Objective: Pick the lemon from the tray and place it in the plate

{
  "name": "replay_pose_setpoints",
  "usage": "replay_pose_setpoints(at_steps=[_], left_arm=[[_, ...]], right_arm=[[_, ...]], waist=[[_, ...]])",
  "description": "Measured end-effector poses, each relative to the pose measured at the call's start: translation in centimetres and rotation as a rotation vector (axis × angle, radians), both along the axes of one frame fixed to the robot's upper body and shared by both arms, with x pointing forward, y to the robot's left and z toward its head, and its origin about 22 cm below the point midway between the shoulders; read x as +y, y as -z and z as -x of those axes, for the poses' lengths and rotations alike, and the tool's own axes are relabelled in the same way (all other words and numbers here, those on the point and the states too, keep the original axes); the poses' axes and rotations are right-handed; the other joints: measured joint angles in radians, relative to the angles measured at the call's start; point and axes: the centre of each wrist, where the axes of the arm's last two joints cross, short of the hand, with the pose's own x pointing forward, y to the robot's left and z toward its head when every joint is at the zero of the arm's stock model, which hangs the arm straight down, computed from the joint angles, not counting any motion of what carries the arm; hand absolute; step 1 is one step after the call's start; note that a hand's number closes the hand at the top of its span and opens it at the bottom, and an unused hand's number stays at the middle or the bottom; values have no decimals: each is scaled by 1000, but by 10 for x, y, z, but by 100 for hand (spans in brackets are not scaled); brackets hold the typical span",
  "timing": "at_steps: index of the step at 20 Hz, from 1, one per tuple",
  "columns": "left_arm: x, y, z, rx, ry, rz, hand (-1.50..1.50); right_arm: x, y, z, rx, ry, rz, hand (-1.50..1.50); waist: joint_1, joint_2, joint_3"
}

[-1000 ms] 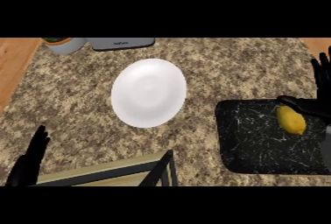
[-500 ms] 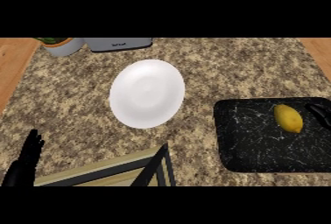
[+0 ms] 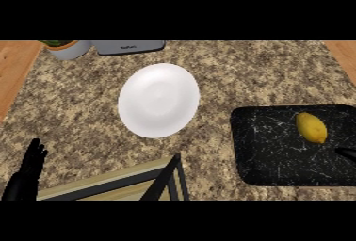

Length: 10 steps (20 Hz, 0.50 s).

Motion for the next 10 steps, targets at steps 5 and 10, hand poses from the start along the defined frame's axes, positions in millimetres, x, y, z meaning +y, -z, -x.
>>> replay_pose_setpoints(at_steps=[5, 10], left_arm=[[-3, 0, -6, -8, 26, 4, 0], [-5, -1, -13, -13, 55, 7, 0]], right_arm=[[-13, -18, 4, 173, -30, 98, -150], [-21, -29, 4, 329, -70, 157, -150]], waist=[[18, 2, 0], [37, 4, 0]])
